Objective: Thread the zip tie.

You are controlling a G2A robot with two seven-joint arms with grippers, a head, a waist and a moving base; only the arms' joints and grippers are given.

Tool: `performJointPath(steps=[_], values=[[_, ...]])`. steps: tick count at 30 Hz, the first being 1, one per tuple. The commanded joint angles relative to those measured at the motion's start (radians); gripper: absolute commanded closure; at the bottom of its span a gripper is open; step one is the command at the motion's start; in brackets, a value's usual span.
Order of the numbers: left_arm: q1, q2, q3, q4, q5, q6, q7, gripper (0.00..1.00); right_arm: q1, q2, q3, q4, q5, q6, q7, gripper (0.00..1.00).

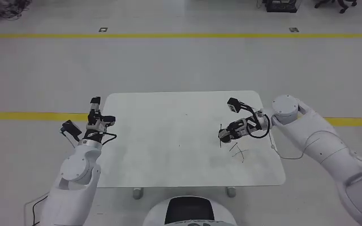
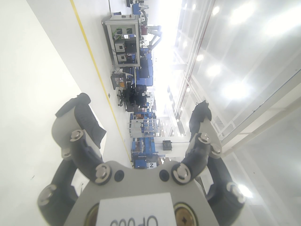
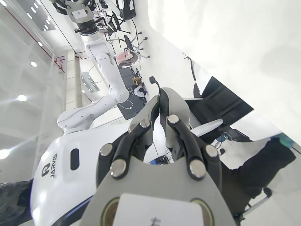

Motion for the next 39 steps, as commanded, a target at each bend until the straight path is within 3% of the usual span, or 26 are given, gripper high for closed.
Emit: performJointPath(steps=[1, 8, 13, 15, 32, 36, 39], values=[[0.0, 0.0, 0.0, 0.0, 0.0, 0.0, 0.0, 0.0, -0.01, -0.001, 0.003, -0.008, 0.006, 0.01, -0.026, 1.0], [0.0, 0.0, 0.0, 0.0, 0.0, 0.0, 0.0, 0.0, -0.017, -0.021, 0.039, -0.007, 0.142, 0.145, -0.032, 1.0], [0.0, 0.0, 0.0, 0.0, 0.0, 0.0, 0.0, 0.0, -0.018, -0.054, 0.034, 0.018, 0.218, 0.222, -0.059, 1.0], [0.0, 0.0, 0.0, 0.0, 0.0, 0.0, 0.0, 0.0, -0.017, -0.064, 0.032, 0.026, 0.232, 0.22, -0.067, 1.0], [-0.001, 0.0, 0.002, -0.002, 0.004, -0.001, -0.003, 0.0, -0.017, -0.064, 0.032, 0.026, 0.232, 0.22, -0.067, 1.0], [0.035, 0.002, 0.048, -0.077, 0.169, -0.019, -0.034, 0.0, -0.04, -0.066, 0.05, 0.02, 0.248, 0.238, -0.117, 1.0], [0.064, 0.003, 0.096, -0.13, 0.288, -0.002, -0.035, 0.0, -0.048, -0.069, 0.064, 0.025, 0.257, 0.256, -0.146, 1.0]])
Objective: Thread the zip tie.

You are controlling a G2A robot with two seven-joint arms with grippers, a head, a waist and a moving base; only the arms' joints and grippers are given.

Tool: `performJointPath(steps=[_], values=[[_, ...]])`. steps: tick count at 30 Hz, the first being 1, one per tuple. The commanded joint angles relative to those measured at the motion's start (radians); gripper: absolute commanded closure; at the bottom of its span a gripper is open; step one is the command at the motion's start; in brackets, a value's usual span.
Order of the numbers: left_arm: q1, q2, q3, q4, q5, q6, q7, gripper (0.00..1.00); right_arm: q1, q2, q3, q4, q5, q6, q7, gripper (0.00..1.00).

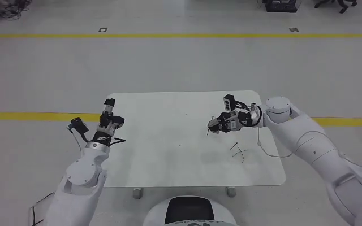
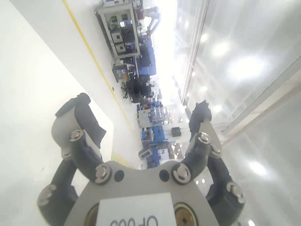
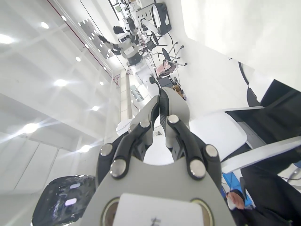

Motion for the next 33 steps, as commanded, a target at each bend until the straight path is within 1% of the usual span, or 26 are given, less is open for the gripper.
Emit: performJointPath(steps=[1, 3, 4, 5, 6, 13, 14, 17, 19, 20, 21, 24, 26, 27, 33], values=[[0.019, -0.001, 0.048, -0.039, 0.107, 0.009, 0.011, 0.0, -0.005, -0.002, 0.009, 0.005, 0.006, 0.015, -0.02, 1.0], [0.031, -0.005, 0.093, -0.064, 0.152, 0.018, 0.025, 0.0, -0.012, -0.005, 0.019, 0.011, 0.03, 0.032, -0.025, 1.0], [0.032, -0.007, 0.125, -0.074, 0.174, 0.028, 0.031, 0.0, -0.017, -0.007, 0.025, 0.016, 0.049, 0.046, -0.015, 1.0], [0.028, -0.008, 0.149, -0.077, 0.212, 0.018, 0.03, 0.0, -0.017, -0.008, 0.028, 0.018, 0.054, 0.048, -0.005, 1.0], [0.025, -0.009, 0.166, -0.068, 0.246, 0.0, 0.041, 0.0, -0.017, -0.008, 0.028, 0.018, 0.054, 0.048, -0.005, 1.0], [0.025, -0.009, 0.166, -0.068, 0.246, 0.0, 0.041, 0.0, -0.017, -0.008, 0.028, 0.018, 0.054, 0.048, -0.005, 1.0], [0.02, -0.009, 0.169, -0.067, 0.259, -0.003, 0.033, 0.0, -0.02, -0.008, 0.029, 0.018, 0.054, 0.048, -0.012, 1.0], [0.018, -0.007, 0.189, -0.094, 0.299, -0.022, -0.014, 0.0, -0.038, -0.011, 0.043, 0.01, 0.068, 0.058, -0.077, 1.0], [0.019, -0.006, 0.227, -0.126, 0.378, -0.007, -0.042, 0.0, -0.044, -0.014, 0.052, 0.007, 0.071, 0.07, -0.115, 1.0], [0.017, -0.007, 0.245, -0.137, 0.405, 0.006, -0.047, 0.0, -0.046, -0.016, 0.054, 0.005, 0.074, 0.077, -0.122, 1.0], [0.012, -0.008, 0.274, -0.15, 0.437, 0.023, -0.057, 0.0, -0.051, -0.019, 0.059, 0.005, 0.089, 0.081, -0.124, 1.0], [-0.009, -0.013, 0.338, -0.167, 0.499, 0.068, -0.067, 0.0, -0.052, -0.027, 0.057, 0.006, 0.083, 0.101, -0.133, 1.0], [-0.025, -0.018, 0.378, -0.17, 0.535, 0.135, -0.056, 0.0, -0.05, -0.034, 0.054, 0.011, 0.085, 0.109, -0.133, 1.0], [-0.033, -0.021, 0.391, -0.175, 0.537, 0.154, -0.048, 0.0, -0.046, -0.036, 0.052, 0.014, 0.08, 0.109, -0.133, 1.0], [-0.036, -0.022, 0.394, -0.176, 0.538, 0.158, -0.046, 0.0, -0.04, -0.036, 0.055, 0.018, 0.073, 0.109, -0.135, 1.0]])
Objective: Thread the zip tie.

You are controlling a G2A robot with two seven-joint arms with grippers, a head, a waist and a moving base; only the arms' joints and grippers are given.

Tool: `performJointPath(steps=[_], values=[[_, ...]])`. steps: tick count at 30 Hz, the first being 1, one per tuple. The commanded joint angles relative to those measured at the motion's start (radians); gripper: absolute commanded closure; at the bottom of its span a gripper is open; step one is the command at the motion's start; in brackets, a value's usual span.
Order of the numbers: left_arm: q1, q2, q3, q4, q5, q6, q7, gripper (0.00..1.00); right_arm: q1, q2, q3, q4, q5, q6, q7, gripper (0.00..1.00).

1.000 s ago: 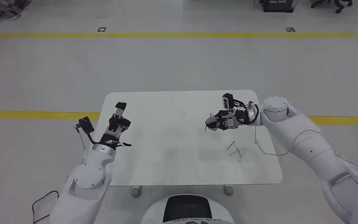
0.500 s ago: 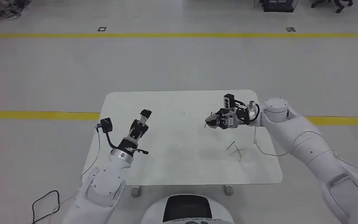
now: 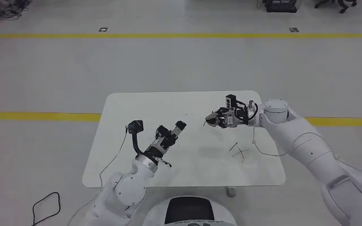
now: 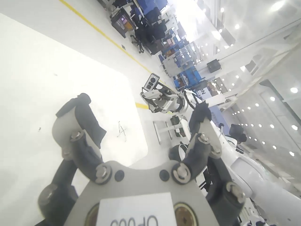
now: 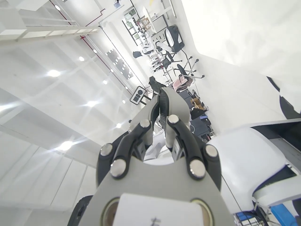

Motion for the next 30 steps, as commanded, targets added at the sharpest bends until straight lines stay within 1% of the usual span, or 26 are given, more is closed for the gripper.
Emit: performJointPath(steps=[1, 4, 6, 8, 11, 13, 14, 15, 21, 22, 24, 25, 27, 30], values=[[0.0, 0.0, 0.0, 0.0, 0.0, 0.0, 0.0, 0.0, 0.0, 0.0, 0.0, 0.0, 0.0, 0.0, 0.0, 1.0], [0.0, 0.0, 0.0, 0.0, 0.0, 0.0, 0.0, 0.0, 0.0, 0.0, 0.0, 0.0, 0.0, 0.0, 0.0, 1.0], [-0.015, 0.003, 0.024, 0.009, 0.084, -0.02, -0.031, 0.0, -0.015, -0.003, -0.003, -0.027, -0.015, 0.0, -0.028, 1.0], [-0.028, 0.005, 0.044, 0.015, 0.152, -0.023, -0.058, 0.0, -0.016, -0.004, -0.007, -0.032, -0.029, 0.0, -0.025, 1.0], [-0.056, 0.009, 0.073, 0.026, 0.299, 0.001, -0.101, 0.0, -0.011, -0.006, -0.023, -0.023, -0.04, 0.0, -0.024, 1.0], [-0.075, 0.013, 0.097, 0.038, 0.426, 0.019, -0.134, 0.0, -0.004, -0.008, -0.041, -0.007, -0.038, 0.0, -0.016, 1.0], [-0.082, 0.013, 0.105, 0.04, 0.468, 0.026, -0.139, 0.0, 0.002, -0.008, -0.049, -0.002, -0.035, 0.0, -0.011, 1.0], [-0.089, 0.013, 0.108, 0.049, 0.508, 0.051, -0.132, 0.0, 0.008, -0.009, -0.056, 0.004, -0.033, 0.0, -0.008, 1.0], [-0.089, 0.013, 0.108, 0.049, 0.508, 0.051, -0.132, 0.0, 0.008, -0.009, -0.056, 0.004, -0.033, 0.0, -0.008, 1.0], [-0.091, 0.013, 0.109, 0.051, 0.516, 0.047, -0.132, 0.0, 0.008, -0.009, -0.056, 0.004, -0.033, 0.0, -0.008, 1.0], [-0.111, 0.018, 0.121, 0.059, 0.625, 0.01, -0.143, 0.0, -0.005, -0.01, -0.054, -0.009, -0.042, -0.006, -0.042, 1.0], [-0.116, 0.019, 0.126, 0.058, 0.655, 0.003, -0.151, 0.0, -0.009, -0.011, -0.052, -0.017, -0.045, -0.002, -0.053, 1.0], [-0.139, 0.025, 0.131, 0.051, 0.762, -0.038, -0.189, 0.0, -0.017, -0.011, -0.047, -0.024, -0.051, 0.0, -0.063, 1.0], [-0.156, 0.036, 0.133, 0.036, 0.919, -0.093, -0.239, 0.0, -0.022, -0.011, -0.042, -0.021, -0.053, 0.0, -0.069, 1.0]])
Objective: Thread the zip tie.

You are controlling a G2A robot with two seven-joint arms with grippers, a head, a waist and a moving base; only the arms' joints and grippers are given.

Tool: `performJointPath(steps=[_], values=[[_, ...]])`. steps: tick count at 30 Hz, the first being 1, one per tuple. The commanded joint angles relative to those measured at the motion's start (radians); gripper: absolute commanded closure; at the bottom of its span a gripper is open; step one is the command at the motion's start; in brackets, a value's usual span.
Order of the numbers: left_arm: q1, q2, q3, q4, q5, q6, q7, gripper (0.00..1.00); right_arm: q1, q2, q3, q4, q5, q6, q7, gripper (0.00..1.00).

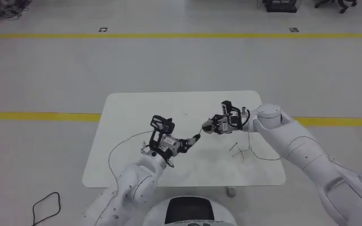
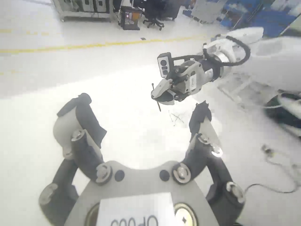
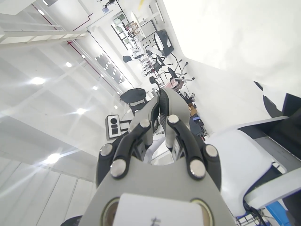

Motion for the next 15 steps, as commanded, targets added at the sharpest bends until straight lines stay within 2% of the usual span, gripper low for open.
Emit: performJointPath(steps=[1, 2, 4, 9, 10, 12, 14, 15], values=[[-0.005, 0.006, -0.001, -0.01, 0.109, -0.034, -0.027, 0.0, -0.002, 0.0, 0.002, 0.007, 0.003, 0.0, -0.004, 1.0], [-0.005, 0.01, -0.003, -0.017, 0.139, -0.057, -0.04, 0.0, -0.002, 0.0, 0.003, 0.009, 0.005, 0.0, -0.007, 1.0], [0.001, 0.011, -0.019, -0.022, 0.148, -0.03, -0.037, 0.0, -0.001, 0.0, 0.007, 0.009, 0.005, 0.0, -0.017, 1.0], [0.001, 0.011, -0.019, -0.022, 0.148, -0.03, -0.037, 0.0, -0.001, 0.0, 0.007, 0.009, 0.005, 0.0, -0.017, 1.0], [-0.002, 0.012, -0.018, -0.016, 0.171, -0.037, -0.036, 0.0, -0.003, 0.0, 0.008, 0.008, 0.005, -0.002, -0.022, 1.0], [-0.011, 0.016, -0.002, -0.006, 0.274, -0.072, -0.034, 0.0, -0.016, -0.001, 0.015, -0.007, 0.006, -0.006, -0.036, 1.0], [-0.017, 0.021, 0.014, -0.001, 0.37, -0.127, -0.036, 0.0, -0.019, 0.001, 0.023, -0.015, -0.005, 0.0, -0.036, 1.0], [-0.027, 0.026, 0.015, 0.001, 0.37, -0.151, -0.042, 0.0, -0.021, 0.002, 0.026, -0.017, -0.008, 0.0, -0.035, 1.0]])
